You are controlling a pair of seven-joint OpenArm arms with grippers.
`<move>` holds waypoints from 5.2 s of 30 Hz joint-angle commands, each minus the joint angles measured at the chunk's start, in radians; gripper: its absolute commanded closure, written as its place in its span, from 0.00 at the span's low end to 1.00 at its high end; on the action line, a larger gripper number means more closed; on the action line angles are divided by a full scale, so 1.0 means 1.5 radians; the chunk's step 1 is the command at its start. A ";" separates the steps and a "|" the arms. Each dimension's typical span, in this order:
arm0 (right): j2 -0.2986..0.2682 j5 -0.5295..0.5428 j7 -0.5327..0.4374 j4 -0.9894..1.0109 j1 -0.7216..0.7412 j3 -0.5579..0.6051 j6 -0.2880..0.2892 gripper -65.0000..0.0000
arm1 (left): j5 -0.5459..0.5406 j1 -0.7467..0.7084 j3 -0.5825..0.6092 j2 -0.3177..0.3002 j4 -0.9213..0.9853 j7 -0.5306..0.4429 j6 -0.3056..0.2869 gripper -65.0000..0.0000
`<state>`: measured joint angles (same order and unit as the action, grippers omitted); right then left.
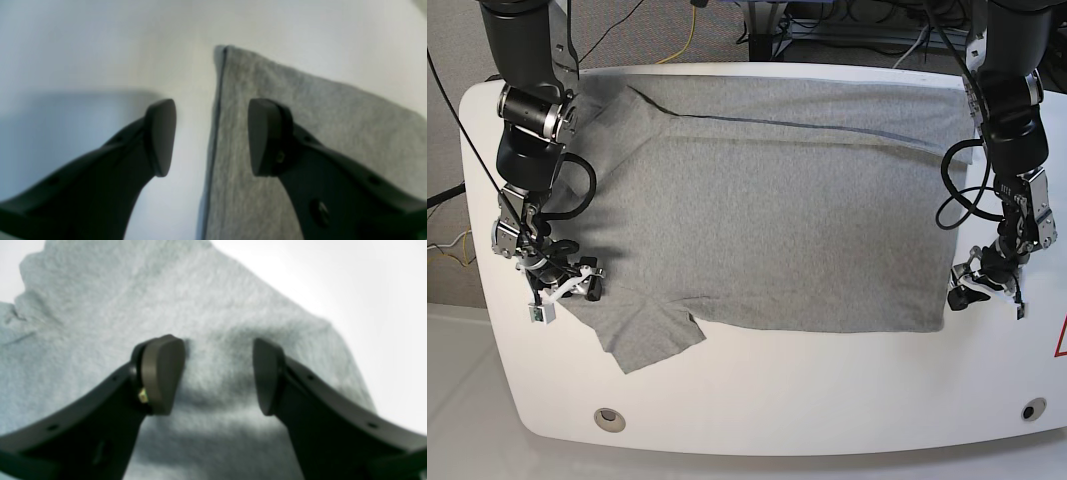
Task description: Fold the T-shirt properly
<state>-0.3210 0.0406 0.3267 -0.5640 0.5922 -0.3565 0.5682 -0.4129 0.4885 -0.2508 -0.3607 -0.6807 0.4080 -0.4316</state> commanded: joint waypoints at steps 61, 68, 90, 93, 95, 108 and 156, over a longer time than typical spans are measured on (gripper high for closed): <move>0.004 0.052 0.001 -0.054 -0.014 0.006 0.004 0.45 | 0.014 0.014 0.030 0.024 0.030 -0.035 0.006 0.51; 0.003 0.051 0.000 -0.055 -0.013 0.005 0.005 0.45 | 0.013 0.014 0.029 0.024 0.032 -0.034 0.003 0.60; 0.004 0.049 0.003 -0.060 -0.016 0.004 0.004 0.45 | 0.049 0.009 0.031 0.031 0.027 -0.054 0.013 0.54; 0.005 0.049 0.004 -0.061 -0.016 0.004 0.003 0.45 | 0.055 0.007 0.031 0.033 0.026 -0.054 0.013 0.54; 0.005 0.049 0.004 -0.062 -0.017 0.004 0.003 0.45 | 0.058 0.006 0.031 0.034 0.026 -0.054 0.013 0.54; 0.005 0.048 0.005 -0.059 -0.019 0.003 0.004 0.45 | 0.053 -0.013 0.035 0.035 0.020 -0.053 0.006 1.00; 0.005 0.052 0.000 -0.061 -0.024 -0.002 0.019 0.45 | 0.053 0.009 0.030 0.029 0.027 -0.128 0.026 0.52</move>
<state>-0.2989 0.1055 0.3431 -0.6388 0.5297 -0.3550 0.5869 -0.3222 0.4667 -0.2012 -0.3012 -0.6289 0.2443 -0.3820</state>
